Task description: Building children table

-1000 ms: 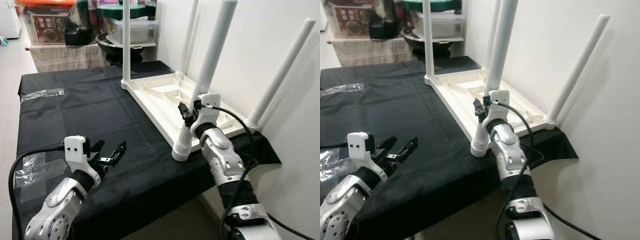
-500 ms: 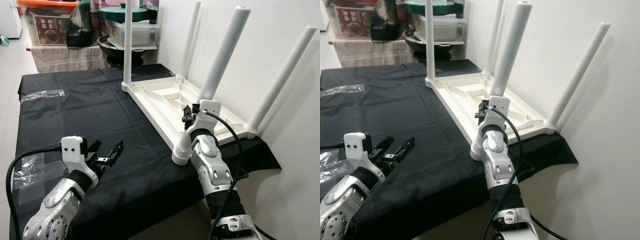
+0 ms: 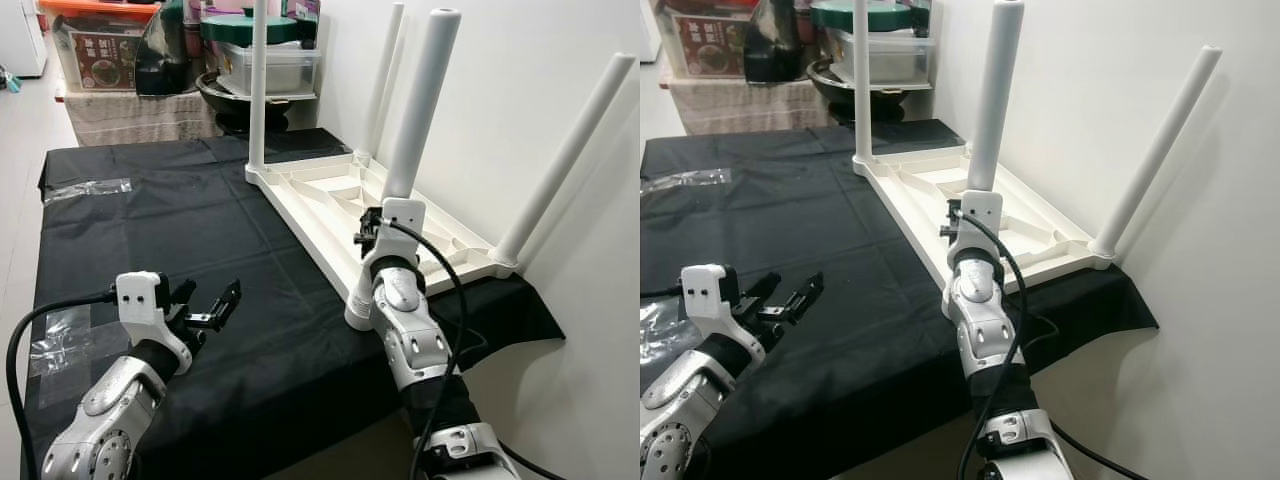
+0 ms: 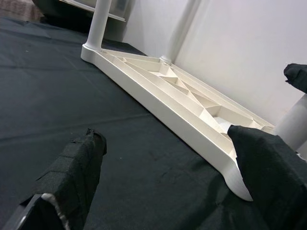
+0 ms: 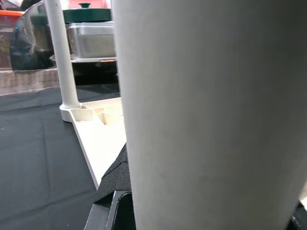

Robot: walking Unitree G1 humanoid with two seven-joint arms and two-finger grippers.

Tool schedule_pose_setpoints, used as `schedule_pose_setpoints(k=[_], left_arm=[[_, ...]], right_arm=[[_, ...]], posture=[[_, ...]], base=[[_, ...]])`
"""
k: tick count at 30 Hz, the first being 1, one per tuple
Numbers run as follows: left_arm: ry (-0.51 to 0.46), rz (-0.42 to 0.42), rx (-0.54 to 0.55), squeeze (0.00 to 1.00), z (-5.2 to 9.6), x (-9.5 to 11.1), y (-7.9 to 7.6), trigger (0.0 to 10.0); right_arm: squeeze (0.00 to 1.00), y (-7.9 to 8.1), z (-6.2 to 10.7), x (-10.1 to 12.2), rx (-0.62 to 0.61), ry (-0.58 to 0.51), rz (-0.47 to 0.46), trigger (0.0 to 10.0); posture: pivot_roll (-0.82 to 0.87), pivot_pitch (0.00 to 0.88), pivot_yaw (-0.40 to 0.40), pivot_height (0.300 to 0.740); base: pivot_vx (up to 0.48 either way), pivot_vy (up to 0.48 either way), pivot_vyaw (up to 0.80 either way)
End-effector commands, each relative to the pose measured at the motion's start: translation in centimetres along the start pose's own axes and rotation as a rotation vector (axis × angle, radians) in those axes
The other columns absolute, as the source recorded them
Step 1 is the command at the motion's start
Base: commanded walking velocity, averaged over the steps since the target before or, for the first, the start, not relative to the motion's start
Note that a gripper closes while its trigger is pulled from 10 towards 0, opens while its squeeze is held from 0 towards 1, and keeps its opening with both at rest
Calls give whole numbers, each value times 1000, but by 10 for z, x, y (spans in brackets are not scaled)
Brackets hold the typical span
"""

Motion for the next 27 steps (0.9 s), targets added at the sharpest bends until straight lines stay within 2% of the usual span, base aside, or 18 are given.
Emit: schedule_pose_setpoints(k=[1,14,25,27], left_arm=[[11,-2,-3,0,-1,-1,-1,10000],[20,-1,-12,0,-3,-3,-1,10000],[27,-3,-17,0,-4,-4,-1,10000],[24,-16,-22,0,-4,-3,-1,10000]], right_arm=[[0,-6,10,-50,-27,223,16,10000],[0,-7,9,-52,-30,240,-28,10000],[0,0,8,-52,38,249,-41,10000],[0,1,0,-32,124,156,-120,10000]], posture=[[77,0,-108,740],[74,0,-104,740],[74,0,-100,740],[77,0,-100,740]], base=[[0,0,0],[0,0,0],[0,0,0],[0,0,0]])
Point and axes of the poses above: a point about 5 cm out from each wrist's last joint towards the gripper, its own z axis pointing back from the gripper into the wrist, its own x axis along the axis of the wrist's last joint, y = z × x, the point moved 1 cm from there along -z, pointing out of the wrist towards the gripper, and after that the axes turned 6 degrees about z, right-handed, at the moved point
